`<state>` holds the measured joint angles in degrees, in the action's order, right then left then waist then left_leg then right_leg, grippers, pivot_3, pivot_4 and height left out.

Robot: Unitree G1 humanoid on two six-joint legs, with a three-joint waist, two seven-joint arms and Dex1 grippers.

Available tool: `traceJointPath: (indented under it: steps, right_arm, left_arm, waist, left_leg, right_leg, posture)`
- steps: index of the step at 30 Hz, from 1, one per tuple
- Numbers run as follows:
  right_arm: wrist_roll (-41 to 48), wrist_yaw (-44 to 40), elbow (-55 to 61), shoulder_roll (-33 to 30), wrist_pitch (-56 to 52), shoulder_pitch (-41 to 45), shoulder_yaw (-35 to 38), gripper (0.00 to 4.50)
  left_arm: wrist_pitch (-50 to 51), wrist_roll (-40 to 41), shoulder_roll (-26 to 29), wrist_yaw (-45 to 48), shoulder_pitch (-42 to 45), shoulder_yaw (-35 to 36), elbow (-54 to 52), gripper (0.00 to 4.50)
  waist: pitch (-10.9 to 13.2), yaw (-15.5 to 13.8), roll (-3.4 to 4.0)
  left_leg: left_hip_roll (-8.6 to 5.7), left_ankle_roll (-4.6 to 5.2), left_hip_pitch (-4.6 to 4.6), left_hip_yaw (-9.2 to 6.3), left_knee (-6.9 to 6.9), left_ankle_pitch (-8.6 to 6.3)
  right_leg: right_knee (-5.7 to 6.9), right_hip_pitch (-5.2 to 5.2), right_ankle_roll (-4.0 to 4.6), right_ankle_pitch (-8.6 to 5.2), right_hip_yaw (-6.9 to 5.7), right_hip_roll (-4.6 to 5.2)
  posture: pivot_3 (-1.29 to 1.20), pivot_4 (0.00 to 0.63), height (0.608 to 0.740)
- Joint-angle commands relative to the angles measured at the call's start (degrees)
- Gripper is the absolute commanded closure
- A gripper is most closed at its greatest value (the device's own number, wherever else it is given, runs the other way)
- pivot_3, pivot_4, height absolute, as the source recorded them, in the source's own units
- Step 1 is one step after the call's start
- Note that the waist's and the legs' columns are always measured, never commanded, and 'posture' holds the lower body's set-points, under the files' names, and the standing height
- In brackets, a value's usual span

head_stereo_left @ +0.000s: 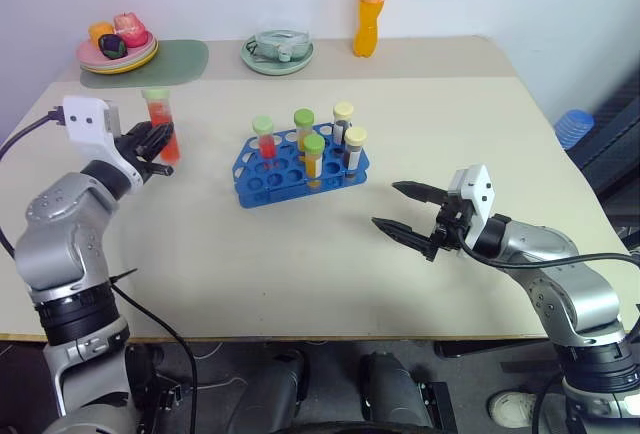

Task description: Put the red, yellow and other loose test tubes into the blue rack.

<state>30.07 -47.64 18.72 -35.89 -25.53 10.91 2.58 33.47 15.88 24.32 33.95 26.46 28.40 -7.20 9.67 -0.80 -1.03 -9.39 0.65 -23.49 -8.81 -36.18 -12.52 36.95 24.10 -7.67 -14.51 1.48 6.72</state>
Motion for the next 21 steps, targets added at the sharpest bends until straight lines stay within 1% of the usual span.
traceJointPath:
  steps: [1,3,6,14,17,21]
  right_arm:
    - [0.1,0.3,1.5,-0.7,0.9,-0.1,2.3,0.31]
    - [0.1,0.6,2.2,-1.0,0.8,-0.9,3.1,0.31]
    - [0.3,1.0,3.3,-1.4,0.5,-2.0,4.1,0.31]
    - [0.8,2.8,6.3,-2.3,-0.6,-4.7,6.8,0.31]
    - [0.8,3.5,7.0,-2.0,-0.9,-5.1,6.9,0.31]
    - [1.2,4.7,8.7,-1.7,-1.9,-5.7,6.9,0.31]
  left_arm:
    - [-11.9,3.3,-0.6,3.9,-1.2,-1.5,-2.4,3.84]
    - [-16.3,3.9,-1.2,5.4,-2.2,-3.1,-1.5,3.84]
    - [-19.8,5.0,-1.8,5.2,-1.9,-4.5,0.0,3.84]
    - [-24.1,7.1,-2.1,6.2,-0.3,-8.6,5.1,3.84]
    - [-25.6,6.9,-2.6,6.8,-0.3,-10.7,5.5,3.84]
    - [-30.5,5.0,-5.1,7.0,-0.5,-15.2,7.2,3.84]
  waist:
    - [0.0,0.0,0.0]
    - [0.0,0.0,0.01]
    - [0.0,0.1,0.01]
    - [0.0,0.1,0.01]
    - [0.0,0.1,0.01]
    - [0.0,0.0,0.01]
  left_leg:
    - [0.0,0.02,0.0,0.01,0.01,-0.01]
    - [0.0,0.2,0.0,0.02,0.02,-0.12]
    - [0.0,0.23,0.0,0.02,0.01,-0.13]
    - [0.0,0.26,0.0,0.03,0.0,-0.14]
    - [0.0,0.26,0.0,0.03,0.01,-0.14]
    - [0.0,0.26,0.0,0.03,0.01,-0.14]
  right_leg:
    - [0.0,0.0,0.0,0.0,0.0,0.01]
    - [0.01,0.01,0.0,0.0,0.0,0.01]
    - [0.01,0.01,0.0,0.0,0.01,0.0]
    - [0.03,0.02,0.0,0.0,0.01,-0.01]
    - [0.02,0.02,0.0,0.0,0.02,-0.01]
    - [0.02,0.01,0.0,0.0,0.02,0.0]
  posture:
    - [0.0,0.15,0.74]
    - [0.0,0.15,0.74]
    - [0.0,0.15,0.74]
    - [0.0,0.15,0.74]
    - [0.0,0.15,0.74]
    - [0.0,0.15,0.74]
